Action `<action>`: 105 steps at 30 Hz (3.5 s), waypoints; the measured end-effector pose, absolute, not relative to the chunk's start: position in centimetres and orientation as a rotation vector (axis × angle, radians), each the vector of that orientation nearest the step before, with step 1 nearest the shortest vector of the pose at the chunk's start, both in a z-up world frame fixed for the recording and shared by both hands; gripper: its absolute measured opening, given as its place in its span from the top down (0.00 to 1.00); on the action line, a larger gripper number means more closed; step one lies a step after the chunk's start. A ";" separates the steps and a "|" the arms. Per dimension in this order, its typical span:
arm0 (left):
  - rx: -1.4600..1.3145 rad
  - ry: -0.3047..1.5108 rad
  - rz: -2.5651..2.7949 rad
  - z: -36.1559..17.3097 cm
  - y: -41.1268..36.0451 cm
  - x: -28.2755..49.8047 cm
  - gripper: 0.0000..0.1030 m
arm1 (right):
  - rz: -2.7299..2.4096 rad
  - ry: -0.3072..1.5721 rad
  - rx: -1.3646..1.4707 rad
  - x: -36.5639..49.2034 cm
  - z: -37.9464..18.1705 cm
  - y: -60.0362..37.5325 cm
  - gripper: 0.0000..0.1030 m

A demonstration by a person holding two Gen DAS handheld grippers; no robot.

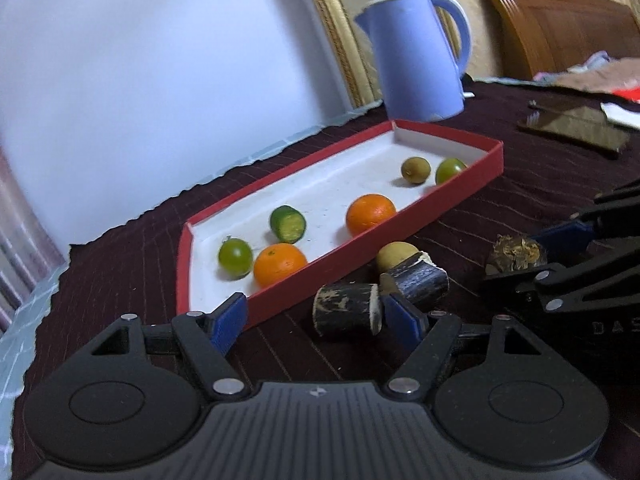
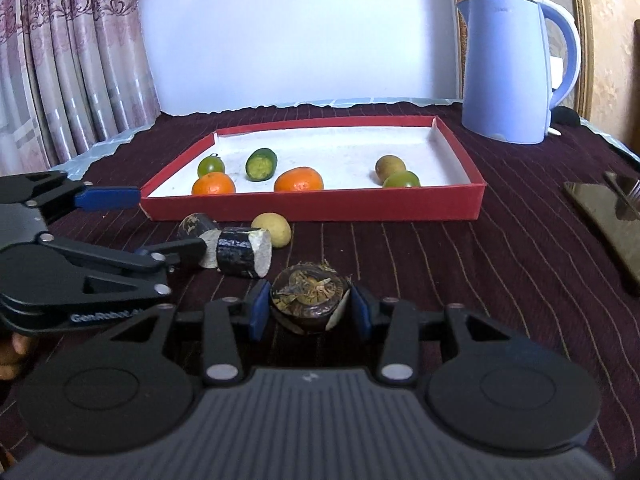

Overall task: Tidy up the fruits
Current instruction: 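Grasp the dark dried fruit with the right tool while the left tool grasps a black cylinder piece, then carry the dried fruit and black cylinder over the red tray with both tools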

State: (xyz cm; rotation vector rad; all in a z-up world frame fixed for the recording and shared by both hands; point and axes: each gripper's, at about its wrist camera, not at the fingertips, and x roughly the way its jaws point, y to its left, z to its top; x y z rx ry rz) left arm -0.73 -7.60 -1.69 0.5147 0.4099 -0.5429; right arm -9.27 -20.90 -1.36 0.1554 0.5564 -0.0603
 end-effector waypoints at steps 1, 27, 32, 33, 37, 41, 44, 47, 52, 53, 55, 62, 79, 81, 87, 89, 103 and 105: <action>0.522 0.420 -0.550 -1.8 -7.8 -0.4 0.26 | -0.060 0.556 0.160 -9.2 -1.4 -20.9 0.61; 0.284 0.476 -0.454 1.5 -6.2 -0.7 0.68 | -0.070 0.503 0.143 -9.6 0.2 -20.3 0.61; 0.229 0.513 -0.360 2.2 -6.3 0.8 0.68 | -0.088 0.469 0.113 -8.8 1.8 -20.1 0.61; 0.212 0.520 -0.359 2.3 -6.2 1.0 0.68 | -0.095 0.462 0.109 -8.6 2.2 -20.1 0.61; 0.179 0.509 -0.329 3.2 -6.2 1.5 0.68 | -0.122 0.434 0.098 -7.5 3.7 -20.7 0.61; 0.169 0.490 -0.312 4.0 -6.5 1.8 0.68 | -0.147 0.414 0.102 -6.3 4.9 -21.4 0.61; 0.174 0.484 -0.303 4.2 -6.9 2.0 0.68 | -0.158 0.410 0.114 -5.7 5.4 -21.9 0.61; 0.174 0.478 -0.299 4.1 -7.1 2.2 0.68 | -0.179 0.411 0.111 -5.3 5.4 -22.0 0.61; 0.184 0.481 -0.296 3.7 -7.2 2.3 0.68 | -0.179 0.424 0.118 -5.1 4.9 -22.1 0.61; 0.186 0.483 -0.295 3.6 -7.2 2.4 0.68 | -0.179 0.425 0.117 -5.0 4.9 -22.1 0.61; 0.188 0.484 -0.293 3.6 -7.3 2.5 0.68 | -0.180 0.426 0.116 -5.0 4.8 -22.1 0.61; 0.208 0.489 -0.285 3.4 -7.9 3.2 0.68 | -0.180 0.430 0.109 -4.5 4.9 -22.3 0.61; 0.243 0.506 -0.257 3.1 -9.2 5.4 0.68 | -0.178 0.434 0.094 -3.3 5.4 -22.8 0.61; 0.246 0.504 -0.253 3.1 -9.3 5.7 0.68 | -0.177 0.433 0.090 -3.0 5.6 -22.8 0.61; 0.244 0.512 -0.247 3.1 -9.6 6.7 0.68 | -0.175 0.437 0.088 -2.1 5.8 -23.0 0.61; 0.246 0.513 -0.242 3.1 -9.8 6.9 0.68 | -0.173 0.440 0.093 -1.9 5.8 -23.1 0.61; 0.266 0.526 -0.216 2.8 -10.8 9.2 0.68 | -0.194 0.456 0.110 0.6 5.9 -24.7 0.61; 0.272 0.525 -0.212 2.8 -11.0 9.5 0.68 | -0.197 0.459 0.109 0.9 5.9 -24.9 0.61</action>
